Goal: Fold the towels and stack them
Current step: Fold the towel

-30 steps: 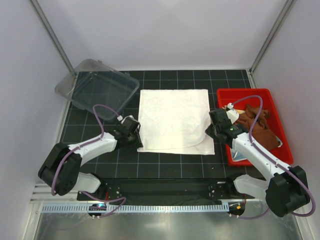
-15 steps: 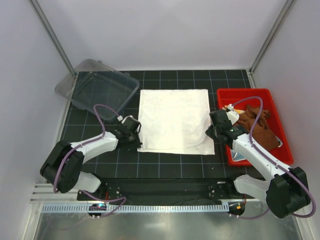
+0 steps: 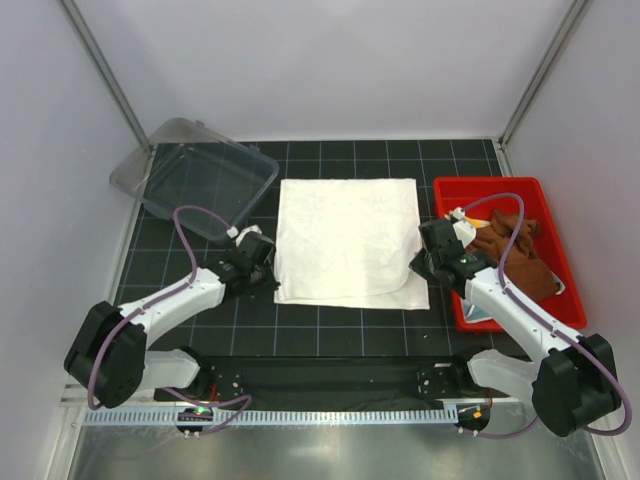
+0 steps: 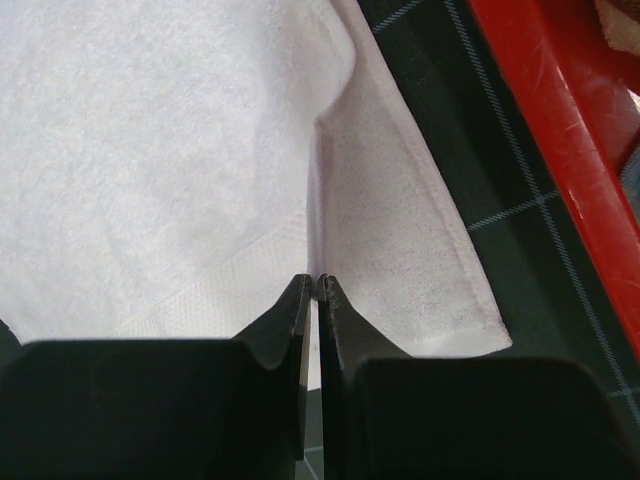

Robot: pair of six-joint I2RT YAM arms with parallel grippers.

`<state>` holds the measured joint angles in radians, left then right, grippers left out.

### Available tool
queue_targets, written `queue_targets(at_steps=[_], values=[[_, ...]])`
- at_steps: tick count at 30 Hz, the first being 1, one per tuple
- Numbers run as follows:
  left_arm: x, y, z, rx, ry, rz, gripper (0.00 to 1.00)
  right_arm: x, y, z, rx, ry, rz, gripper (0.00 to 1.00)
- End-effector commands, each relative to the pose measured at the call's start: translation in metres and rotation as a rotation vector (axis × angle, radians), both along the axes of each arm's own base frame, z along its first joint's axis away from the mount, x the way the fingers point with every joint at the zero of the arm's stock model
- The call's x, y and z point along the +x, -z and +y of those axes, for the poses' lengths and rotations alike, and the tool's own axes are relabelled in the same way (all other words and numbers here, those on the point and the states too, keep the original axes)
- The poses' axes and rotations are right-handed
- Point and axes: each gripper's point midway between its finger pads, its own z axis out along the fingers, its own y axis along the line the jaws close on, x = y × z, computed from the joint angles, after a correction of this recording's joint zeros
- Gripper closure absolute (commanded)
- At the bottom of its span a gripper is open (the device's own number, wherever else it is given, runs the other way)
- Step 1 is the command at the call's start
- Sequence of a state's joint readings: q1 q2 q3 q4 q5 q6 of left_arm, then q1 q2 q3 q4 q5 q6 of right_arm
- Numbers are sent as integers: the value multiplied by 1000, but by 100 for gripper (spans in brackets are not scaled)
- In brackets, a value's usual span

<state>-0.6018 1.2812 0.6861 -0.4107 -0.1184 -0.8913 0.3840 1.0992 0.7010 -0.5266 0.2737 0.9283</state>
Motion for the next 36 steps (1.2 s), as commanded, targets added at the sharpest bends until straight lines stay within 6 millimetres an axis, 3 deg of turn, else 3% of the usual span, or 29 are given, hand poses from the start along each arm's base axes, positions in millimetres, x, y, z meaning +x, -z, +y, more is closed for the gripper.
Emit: queue_targets(at_steps=[1,2,3,5,8,19,30,36], values=[[3,-14,2,-3,-18,-26,100,5,-15,4,15,-31,-52,99],[2,-15,-1,-13,-2,-17,100,5,-17,4,15,-30,-58,99],[0,-11,-3,-9,16,1,86,4,-18,4,12,-35,-58,99],[-5,-8,-7,-18,34,23,72,4,-18,3,12,-34,-60,99],[-7,-3,-12,-13,39,30,66,2,-17,3,13,-34,-56,99],[-6,20,-13,-11,5,45,67,1,-14,1,2,-35,-54,99],[-2,27,-12,20,-3,61,75,-2,-10,-2,-7,-32,-50,99],[-3,30,-10,32,-9,71,86,-2,-8,-2,-14,-35,-44,99]])
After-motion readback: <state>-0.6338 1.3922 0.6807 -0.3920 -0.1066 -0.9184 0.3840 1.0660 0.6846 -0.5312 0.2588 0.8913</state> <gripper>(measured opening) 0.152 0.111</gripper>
